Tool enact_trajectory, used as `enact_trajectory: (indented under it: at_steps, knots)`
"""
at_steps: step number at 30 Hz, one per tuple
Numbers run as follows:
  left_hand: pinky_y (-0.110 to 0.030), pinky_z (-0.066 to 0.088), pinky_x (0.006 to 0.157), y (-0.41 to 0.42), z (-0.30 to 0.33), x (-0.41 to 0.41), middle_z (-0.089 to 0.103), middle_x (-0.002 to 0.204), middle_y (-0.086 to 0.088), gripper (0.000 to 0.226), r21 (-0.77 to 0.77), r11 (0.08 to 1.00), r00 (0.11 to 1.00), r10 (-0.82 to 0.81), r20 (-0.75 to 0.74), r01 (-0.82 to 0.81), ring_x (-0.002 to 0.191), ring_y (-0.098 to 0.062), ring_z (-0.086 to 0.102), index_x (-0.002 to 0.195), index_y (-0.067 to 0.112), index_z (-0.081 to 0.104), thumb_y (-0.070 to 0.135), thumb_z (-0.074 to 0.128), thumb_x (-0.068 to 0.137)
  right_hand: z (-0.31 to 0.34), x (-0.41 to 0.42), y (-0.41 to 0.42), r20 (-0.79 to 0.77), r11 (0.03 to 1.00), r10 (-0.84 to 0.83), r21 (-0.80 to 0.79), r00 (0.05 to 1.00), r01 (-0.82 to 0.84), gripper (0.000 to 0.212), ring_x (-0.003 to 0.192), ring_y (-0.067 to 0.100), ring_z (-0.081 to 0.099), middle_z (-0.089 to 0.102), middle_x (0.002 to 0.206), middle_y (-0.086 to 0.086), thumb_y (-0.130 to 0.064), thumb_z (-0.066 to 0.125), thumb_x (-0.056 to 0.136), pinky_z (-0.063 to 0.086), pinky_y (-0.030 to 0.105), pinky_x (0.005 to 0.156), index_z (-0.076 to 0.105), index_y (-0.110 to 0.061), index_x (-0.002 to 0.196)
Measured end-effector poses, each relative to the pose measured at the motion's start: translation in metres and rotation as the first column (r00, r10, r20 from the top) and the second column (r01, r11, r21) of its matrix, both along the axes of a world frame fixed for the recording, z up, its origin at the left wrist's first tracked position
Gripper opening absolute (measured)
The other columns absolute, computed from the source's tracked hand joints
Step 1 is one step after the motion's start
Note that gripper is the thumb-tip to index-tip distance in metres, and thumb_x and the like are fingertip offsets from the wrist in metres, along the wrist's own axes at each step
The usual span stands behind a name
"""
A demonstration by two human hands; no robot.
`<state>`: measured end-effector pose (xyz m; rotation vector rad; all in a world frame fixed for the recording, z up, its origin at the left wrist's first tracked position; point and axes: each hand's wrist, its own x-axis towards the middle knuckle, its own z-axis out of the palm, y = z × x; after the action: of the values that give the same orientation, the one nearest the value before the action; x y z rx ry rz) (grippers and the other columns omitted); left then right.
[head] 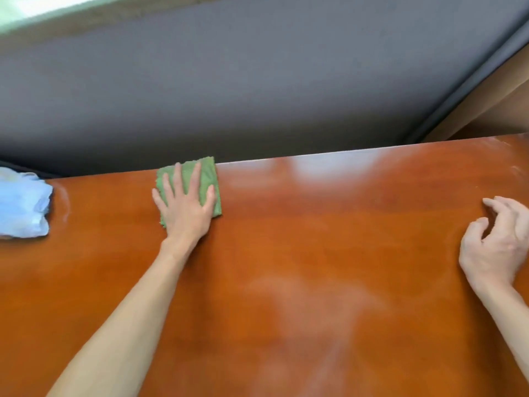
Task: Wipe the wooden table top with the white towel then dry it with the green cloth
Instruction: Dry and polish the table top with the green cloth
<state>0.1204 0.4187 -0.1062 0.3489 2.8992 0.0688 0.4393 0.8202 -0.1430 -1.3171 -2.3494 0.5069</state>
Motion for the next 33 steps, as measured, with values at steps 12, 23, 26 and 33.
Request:
enact_trajectory:
  at_steps: [12, 23, 26, 33]
  knots:
    - [-0.068, 0.017, 0.115, 0.053, -0.007, 0.143, 0.019, 0.163, -0.019, 0.063, 0.053, 0.989, 0.99, -0.14, -0.029, 0.141, 0.148, -0.046, 0.016, 0.155, 0.024, 0.032, 0.049, 0.027, 0.097, 0.011, -0.005, -0.008, -0.029, 1.0, -0.029, 0.003, 0.999, 0.029, 0.032, 0.121, 0.024, 0.042, 0.046, 0.132, 0.007, -0.023, 0.039, 0.096, 0.035, 0.032, 0.099, 0.053, -0.015, 0.124]
    - [-0.064, 0.011, 0.117, 0.299, -0.013, 0.222, 0.019, 0.164, -0.012, 0.061, 0.14, 0.649, 0.66, -0.749, -0.057, 0.748, 0.151, -0.038, 0.012, 0.153, 0.034, 0.031, 0.058, 0.028, 0.097, 0.014, 0.0, -0.004, -0.136, 0.999, -0.044, -0.033, 0.99, 0.04, 0.032, 0.118, 0.021, 0.05, 0.057, 0.13, 0.01, -0.005, 0.045, 0.094, 0.033, 0.02, 0.102, 0.06, -0.008, 0.122]
    - [-0.061, 0.01, 0.118, 0.331, -0.011, 0.207, 0.022, 0.164, -0.007, 0.061, 0.128, 0.6, 0.61, -0.79, -0.06, 0.79, 0.151, -0.034, 0.014, 0.153, 0.036, 0.033, 0.061, 0.026, 0.097, 0.017, 0.002, -0.002, -0.198, 0.997, -0.047, -0.064, 0.979, 0.035, 0.033, 0.118, 0.02, 0.051, 0.057, 0.13, 0.01, -0.001, 0.045, 0.094, 0.038, 0.025, 0.103, 0.06, -0.007, 0.122]
    - [-0.059, 0.006, 0.119, 0.327, -0.01, 0.125, 0.022, 0.164, -0.007, 0.061, 0.107, 0.809, 0.816, -0.576, -0.049, 0.577, 0.151, -0.036, 0.012, 0.155, 0.035, 0.027, 0.057, 0.031, 0.097, 0.026, 0.037, 0.024, -0.258, 0.989, -0.081, -0.142, 0.963, 0.045, 0.036, 0.121, 0.009, 0.049, 0.05, 0.136, 0.004, -0.006, 0.046, 0.096, 0.042, 0.017, 0.102, 0.055, -0.015, 0.129]
